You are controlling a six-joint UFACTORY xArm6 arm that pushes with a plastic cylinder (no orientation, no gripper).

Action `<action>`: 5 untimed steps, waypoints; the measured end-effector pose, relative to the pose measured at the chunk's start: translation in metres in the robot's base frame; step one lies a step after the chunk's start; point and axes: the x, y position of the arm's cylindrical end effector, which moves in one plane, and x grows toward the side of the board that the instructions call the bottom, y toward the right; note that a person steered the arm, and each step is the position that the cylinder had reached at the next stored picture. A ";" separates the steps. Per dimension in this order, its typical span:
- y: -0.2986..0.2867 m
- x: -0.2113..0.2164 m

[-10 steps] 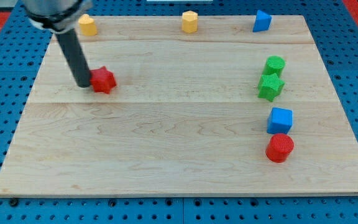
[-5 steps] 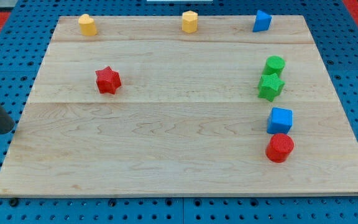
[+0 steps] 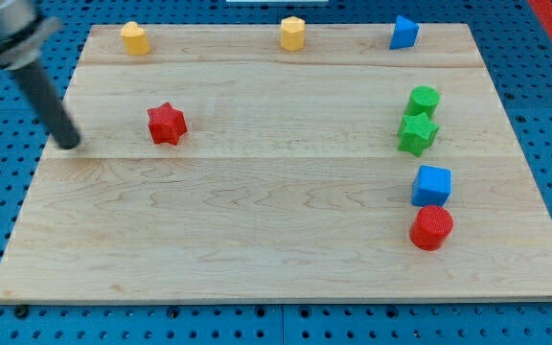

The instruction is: Slide the red star towards the top right corner

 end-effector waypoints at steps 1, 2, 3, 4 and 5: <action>0.109 -0.008; 0.102 -0.033; 0.125 -0.045; 0.192 -0.044; 0.164 -0.020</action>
